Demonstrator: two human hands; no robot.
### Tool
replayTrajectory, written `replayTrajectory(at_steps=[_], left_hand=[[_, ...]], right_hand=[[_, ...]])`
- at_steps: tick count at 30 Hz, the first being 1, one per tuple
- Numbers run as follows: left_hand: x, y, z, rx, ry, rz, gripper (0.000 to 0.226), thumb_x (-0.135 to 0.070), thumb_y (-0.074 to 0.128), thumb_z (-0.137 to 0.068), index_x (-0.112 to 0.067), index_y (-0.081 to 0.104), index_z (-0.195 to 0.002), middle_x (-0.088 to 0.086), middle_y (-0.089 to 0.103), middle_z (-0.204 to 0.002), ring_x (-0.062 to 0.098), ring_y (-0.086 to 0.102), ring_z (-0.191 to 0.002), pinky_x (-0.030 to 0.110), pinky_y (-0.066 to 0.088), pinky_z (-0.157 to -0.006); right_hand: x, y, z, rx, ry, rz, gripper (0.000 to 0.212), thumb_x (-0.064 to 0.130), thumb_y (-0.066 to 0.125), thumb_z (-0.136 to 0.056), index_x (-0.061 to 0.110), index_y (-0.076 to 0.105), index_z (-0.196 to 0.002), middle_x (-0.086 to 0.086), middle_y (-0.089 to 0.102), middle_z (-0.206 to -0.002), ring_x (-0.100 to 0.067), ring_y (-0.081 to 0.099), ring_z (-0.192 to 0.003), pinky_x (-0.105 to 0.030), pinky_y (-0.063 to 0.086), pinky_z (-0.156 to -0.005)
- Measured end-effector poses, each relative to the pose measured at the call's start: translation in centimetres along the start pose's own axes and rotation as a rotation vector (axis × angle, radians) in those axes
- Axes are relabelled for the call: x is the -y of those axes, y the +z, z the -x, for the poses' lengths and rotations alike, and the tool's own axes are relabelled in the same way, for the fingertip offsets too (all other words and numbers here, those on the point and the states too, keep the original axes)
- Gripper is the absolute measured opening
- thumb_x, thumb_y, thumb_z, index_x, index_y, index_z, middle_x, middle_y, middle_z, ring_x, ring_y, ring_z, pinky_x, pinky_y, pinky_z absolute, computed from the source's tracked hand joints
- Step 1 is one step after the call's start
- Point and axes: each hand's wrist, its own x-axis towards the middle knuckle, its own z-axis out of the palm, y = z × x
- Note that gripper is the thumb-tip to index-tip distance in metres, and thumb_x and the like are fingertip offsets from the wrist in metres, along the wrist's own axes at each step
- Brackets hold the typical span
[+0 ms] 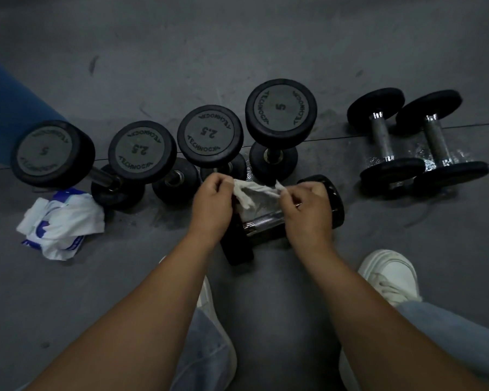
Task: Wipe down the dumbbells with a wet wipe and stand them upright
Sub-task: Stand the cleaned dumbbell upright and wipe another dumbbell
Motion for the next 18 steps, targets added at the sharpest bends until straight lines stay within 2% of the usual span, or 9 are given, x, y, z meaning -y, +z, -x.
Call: replayTrajectory(at_steps=[1,3,5,6,8,10,12,14,18], left_hand=[[0.0,0.0,0.1,0.013,-0.019,-0.013,0.022,-0.022,0.055,-0.097,-0.023,0.058,-0.075,-0.008,0.059,-0.069,0.007,0.053,-0.066,0.030,0.045,-0.069],[0.2,0.1,0.6,0.125,0.000,-0.110,0.017,-0.021,0.061,-0.095,-0.022,0.060,-0.078,-0.008,0.057,-0.065,0.004,0.051,-0.058,0.024,0.043,-0.059],[0.4,0.1,0.8,0.251,0.034,-0.207,0.015,-0.017,0.066,-0.093,-0.020,0.062,-0.079,-0.007,0.057,-0.062,0.002,0.049,-0.053,0.019,0.042,-0.054],[0.5,0.2,0.8,0.290,0.022,-0.189,0.013,-0.013,0.066,-0.092,-0.017,0.063,-0.080,-0.003,0.058,-0.063,0.003,0.051,-0.052,0.020,0.044,-0.053],[0.3,0.2,0.8,0.320,-0.035,-0.068,0.009,-0.005,0.064,-0.092,-0.012,0.066,-0.086,0.004,0.061,-0.066,0.009,0.056,-0.054,0.025,0.050,-0.055],[-0.2,0.2,0.8,0.306,-0.033,-0.042,0.011,-0.003,0.062,-0.093,-0.012,0.068,-0.090,0.002,0.062,-0.068,0.010,0.057,-0.057,0.028,0.052,-0.059],[-0.4,0.1,0.8,0.288,-0.004,-0.065,0.014,-0.006,0.059,-0.095,-0.015,0.069,-0.091,-0.002,0.064,-0.071,0.006,0.057,-0.060,0.024,0.050,-0.059],[-0.3,-0.2,0.4,0.294,0.000,-0.086,0.015,-0.010,0.057,-0.096,-0.019,0.068,-0.090,-0.004,0.066,-0.078,0.006,0.059,-0.066,0.024,0.051,-0.064],[-0.4,-0.4,0.3,0.305,-0.016,-0.055,0.020,-0.011,0.055,-0.097,-0.024,0.063,-0.085,-0.007,0.063,-0.075,0.009,0.055,-0.067,0.031,0.048,-0.067]], right_hand=[[0.3,0.2,0.0,-0.009,0.102,-0.140,0.015,0.014,0.058,-0.092,0.013,0.071,-0.085,0.000,0.060,-0.092,0.000,0.052,-0.070,-0.002,0.037,-0.067],[1.1,-0.3,-0.5,0.033,0.394,-0.716,0.017,0.004,0.053,-0.092,0.016,0.062,-0.084,0.001,0.065,-0.077,-0.006,0.058,-0.065,-0.014,0.045,-0.060],[1.3,-1.3,-0.8,0.177,0.610,-1.157,0.026,-0.004,0.043,-0.090,0.017,0.051,-0.077,-0.001,0.061,-0.067,-0.011,0.057,-0.060,-0.023,0.047,-0.058],[1.2,-1.6,-1.1,0.266,0.636,-1.126,0.028,-0.005,0.039,-0.088,0.017,0.048,-0.074,-0.001,0.057,-0.061,-0.012,0.054,-0.057,-0.025,0.045,-0.057],[1.0,-1.7,-1.3,0.408,0.588,-0.705,0.024,0.003,0.038,-0.088,0.016,0.051,-0.074,-0.001,0.051,-0.052,-0.013,0.046,-0.048,-0.022,0.039,-0.050],[0.5,-1.2,-1.1,0.529,0.517,-0.362,0.026,0.035,0.047,-0.094,0.016,0.058,-0.081,0.000,0.052,-0.051,-0.012,0.047,-0.045,-0.023,0.037,-0.048],[-0.2,-0.4,-0.6,0.642,0.413,-0.257,0.042,0.058,0.061,-0.082,0.017,0.061,-0.081,0.000,0.059,-0.060,-0.011,0.052,-0.053,-0.024,0.040,-0.053],[-0.9,0.2,0.0,0.648,0.264,-0.208,0.036,0.047,0.072,-0.077,0.012,0.064,-0.077,-0.002,0.059,-0.065,-0.013,0.050,-0.059,-0.028,0.038,-0.056],[-1.0,-0.4,-0.4,0.375,0.074,-0.219,0.017,0.023,0.063,-0.091,0.026,0.070,-0.076,0.002,0.065,-0.086,-0.006,0.060,-0.075,-0.019,0.046,-0.071]])
